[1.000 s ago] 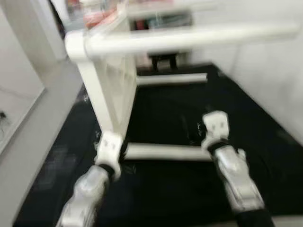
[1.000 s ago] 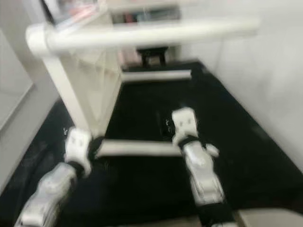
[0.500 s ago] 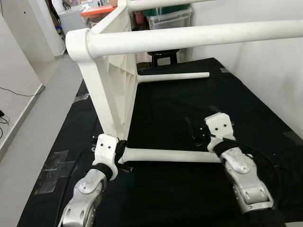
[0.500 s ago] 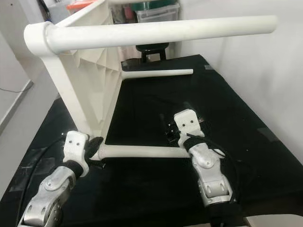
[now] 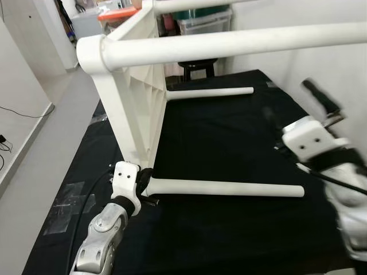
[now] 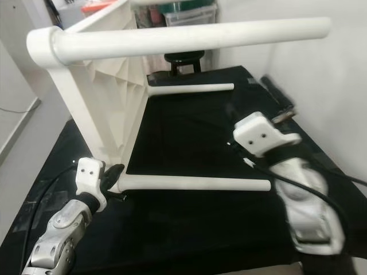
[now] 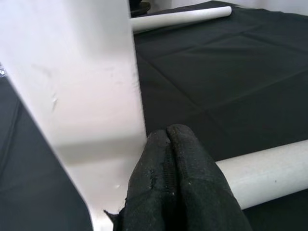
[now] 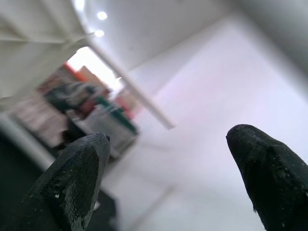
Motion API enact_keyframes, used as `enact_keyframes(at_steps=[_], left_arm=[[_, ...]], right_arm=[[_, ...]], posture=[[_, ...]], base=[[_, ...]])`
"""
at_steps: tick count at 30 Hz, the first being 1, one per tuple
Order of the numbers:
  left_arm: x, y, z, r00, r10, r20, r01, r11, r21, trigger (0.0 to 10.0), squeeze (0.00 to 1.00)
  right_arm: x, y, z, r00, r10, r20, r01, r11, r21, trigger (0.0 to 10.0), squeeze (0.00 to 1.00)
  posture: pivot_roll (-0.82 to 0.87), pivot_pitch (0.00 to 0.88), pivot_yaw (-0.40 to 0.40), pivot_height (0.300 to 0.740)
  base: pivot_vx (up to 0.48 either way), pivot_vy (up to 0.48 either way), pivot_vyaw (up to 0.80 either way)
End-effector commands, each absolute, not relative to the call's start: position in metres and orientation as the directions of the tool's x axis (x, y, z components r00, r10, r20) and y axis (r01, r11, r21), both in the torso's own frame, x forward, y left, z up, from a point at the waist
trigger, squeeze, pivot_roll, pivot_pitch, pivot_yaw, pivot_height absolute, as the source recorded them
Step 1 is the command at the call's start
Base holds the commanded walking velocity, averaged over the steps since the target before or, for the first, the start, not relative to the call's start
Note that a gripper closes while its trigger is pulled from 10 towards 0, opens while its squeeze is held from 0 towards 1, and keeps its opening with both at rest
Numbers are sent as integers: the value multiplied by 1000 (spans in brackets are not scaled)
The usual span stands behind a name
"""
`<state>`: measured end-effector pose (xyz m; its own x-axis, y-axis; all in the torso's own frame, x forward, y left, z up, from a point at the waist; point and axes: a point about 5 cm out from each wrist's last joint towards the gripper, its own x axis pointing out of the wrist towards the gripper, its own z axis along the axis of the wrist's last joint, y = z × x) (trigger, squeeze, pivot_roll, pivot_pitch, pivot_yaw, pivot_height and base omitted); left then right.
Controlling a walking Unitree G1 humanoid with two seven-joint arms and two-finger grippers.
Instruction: Building children table
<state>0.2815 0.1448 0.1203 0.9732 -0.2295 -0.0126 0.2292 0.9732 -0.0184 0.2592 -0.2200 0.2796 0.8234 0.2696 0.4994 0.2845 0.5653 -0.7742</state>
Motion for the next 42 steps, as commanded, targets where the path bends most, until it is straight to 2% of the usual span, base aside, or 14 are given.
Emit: enact_keyframes(at_steps=[1,9,14,16,29,42], left_arm=[[281,152,117,979,-205,-19,204,979,-27,10000,0],[284,155,115,979,-202,-13,202,979,-29,10000,0],[286,155,115,980,-201,-10,200,979,-25,10000,0],[287,154,114,981,-193,-6,192,981,-25,10000,0],[288,164,113,997,-83,7,83,990,-114,10000,0],[289,161,111,997,-77,5,77,989,-127,10000,0]], right_arm=[[254,-216,285,801,291,524,314,541,-780,10000,0],[241,-220,310,737,315,598,443,443,-779,10000,0],[243,-206,324,692,386,610,467,405,-786,10000,0],[253,-197,333,679,427,597,453,397,-798,10000,0],[284,-189,340,716,505,482,352,335,-874,10000,0],[308,-175,366,712,556,429,345,254,-903,10000,0]], posture=[[-122,0,105,740],[-144,0,115,740],[-141,0,118,740],[-139,0,106,740],[-140,0,69,740],[-142,0,48,740]], base=[[0,0,0],[0,0,0],[0,0,0],[0,0,0],[0,0,0],[0,0,0]])
